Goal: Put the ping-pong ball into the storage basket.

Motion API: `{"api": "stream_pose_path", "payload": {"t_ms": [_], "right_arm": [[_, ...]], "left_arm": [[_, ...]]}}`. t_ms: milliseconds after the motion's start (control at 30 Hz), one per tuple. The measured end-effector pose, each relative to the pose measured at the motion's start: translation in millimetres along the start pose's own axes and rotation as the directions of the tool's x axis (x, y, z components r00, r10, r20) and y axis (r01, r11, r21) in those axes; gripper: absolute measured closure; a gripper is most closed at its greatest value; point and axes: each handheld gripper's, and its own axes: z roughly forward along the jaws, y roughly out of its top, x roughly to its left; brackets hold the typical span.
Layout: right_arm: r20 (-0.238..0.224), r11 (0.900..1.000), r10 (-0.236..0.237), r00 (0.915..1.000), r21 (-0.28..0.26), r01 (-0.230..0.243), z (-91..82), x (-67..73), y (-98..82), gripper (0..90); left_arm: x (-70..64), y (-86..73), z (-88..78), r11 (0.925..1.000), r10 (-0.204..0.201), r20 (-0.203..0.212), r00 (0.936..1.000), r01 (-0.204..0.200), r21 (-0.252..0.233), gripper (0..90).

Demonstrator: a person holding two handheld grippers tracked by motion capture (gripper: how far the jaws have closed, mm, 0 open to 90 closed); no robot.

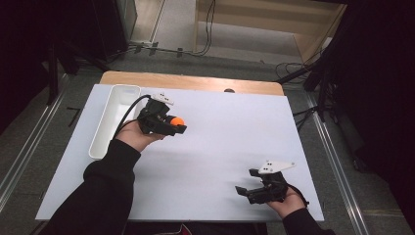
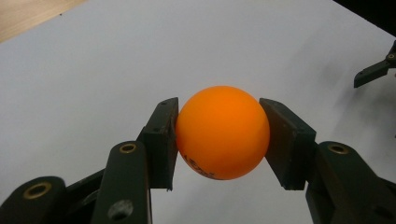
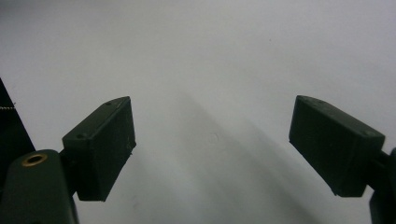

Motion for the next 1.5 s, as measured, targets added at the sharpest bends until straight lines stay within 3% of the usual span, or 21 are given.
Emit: {"api": "stream_pose_path", "payload": {"t_ms": [867,1500], "right_arm": [[-0.001,1.000,-0.002,1.0000,0.002,0.002,-0.2,0.2,-0.1,13.2],[0.000,1.000,0.001,1.0000,0.003,-0.001,0.0,1.1,-0.1,13.2]], "left_arm": [[23.8,-5.2,-18.7,0.9991,-0.039,-0.041,0.9984,0.039,-0.018,50.4],[42.5,-10.7,-37.2,0.9958,-0.086,-0.089,0.9923,0.083,-0.039,50.5]]}}
